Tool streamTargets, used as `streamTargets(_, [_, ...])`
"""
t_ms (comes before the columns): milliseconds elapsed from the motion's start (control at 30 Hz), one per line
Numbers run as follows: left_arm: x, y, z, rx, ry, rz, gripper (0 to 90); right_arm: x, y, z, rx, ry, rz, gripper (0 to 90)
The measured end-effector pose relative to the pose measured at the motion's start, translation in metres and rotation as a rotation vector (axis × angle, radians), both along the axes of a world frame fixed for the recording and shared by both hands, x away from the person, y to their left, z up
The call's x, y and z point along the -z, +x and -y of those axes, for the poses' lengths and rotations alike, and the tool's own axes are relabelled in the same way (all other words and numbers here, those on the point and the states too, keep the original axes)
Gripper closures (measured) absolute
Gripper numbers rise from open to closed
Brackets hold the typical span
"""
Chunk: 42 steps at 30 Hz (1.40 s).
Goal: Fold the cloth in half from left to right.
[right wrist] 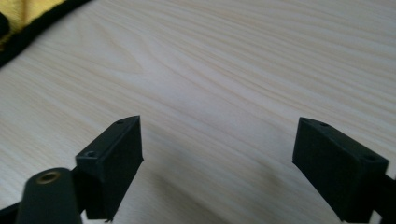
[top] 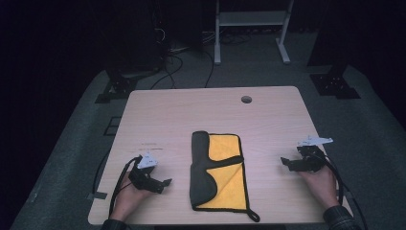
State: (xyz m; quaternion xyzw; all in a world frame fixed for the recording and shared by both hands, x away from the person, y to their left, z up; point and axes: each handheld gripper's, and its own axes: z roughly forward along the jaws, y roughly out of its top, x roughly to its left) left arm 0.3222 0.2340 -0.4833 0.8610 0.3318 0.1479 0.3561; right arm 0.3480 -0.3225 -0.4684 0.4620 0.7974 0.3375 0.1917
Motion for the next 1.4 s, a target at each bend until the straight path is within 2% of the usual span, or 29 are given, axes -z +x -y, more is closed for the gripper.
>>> streamTargets(100, [0.000,0.001,0.001,-0.003,0.000,-0.001,0.0,-0.004,0.000,-0.006,-0.021,0.014,-0.008,19.9])
streamTargets(300, [0.000,0.002,0.004,-0.039,0.002,-0.001,0.0,-0.016,0.001,-0.023,-0.074,0.029,0.021,25.6])
streamTargets(533, [0.000,0.003,0.006,-0.034,-0.002,0.001,0.0,-0.023,0.004,-0.042,-0.125,0.029,0.038,27.7])
streamTargets(633, [0.000,0.003,0.006,-0.034,-0.004,-0.001,0.0,-0.027,0.006,-0.056,-0.171,0.048,0.041,29.4])
streamTargets(933, [0.000,0.003,0.006,-0.015,-0.003,-0.003,0.0,-0.032,0.011,-0.085,-0.221,0.061,0.043,31.7])
streamTargets(1167, [0.000,0.003,0.006,-0.011,-0.006,-0.002,0.0,-0.035,0.013,-0.110,-0.283,0.112,0.046,35.9])
streamTargets(1400, [0.000,0.003,0.006,-0.012,-0.004,-0.003,0.0,-0.036,0.016,-0.131,-0.330,0.119,0.043,40.5])
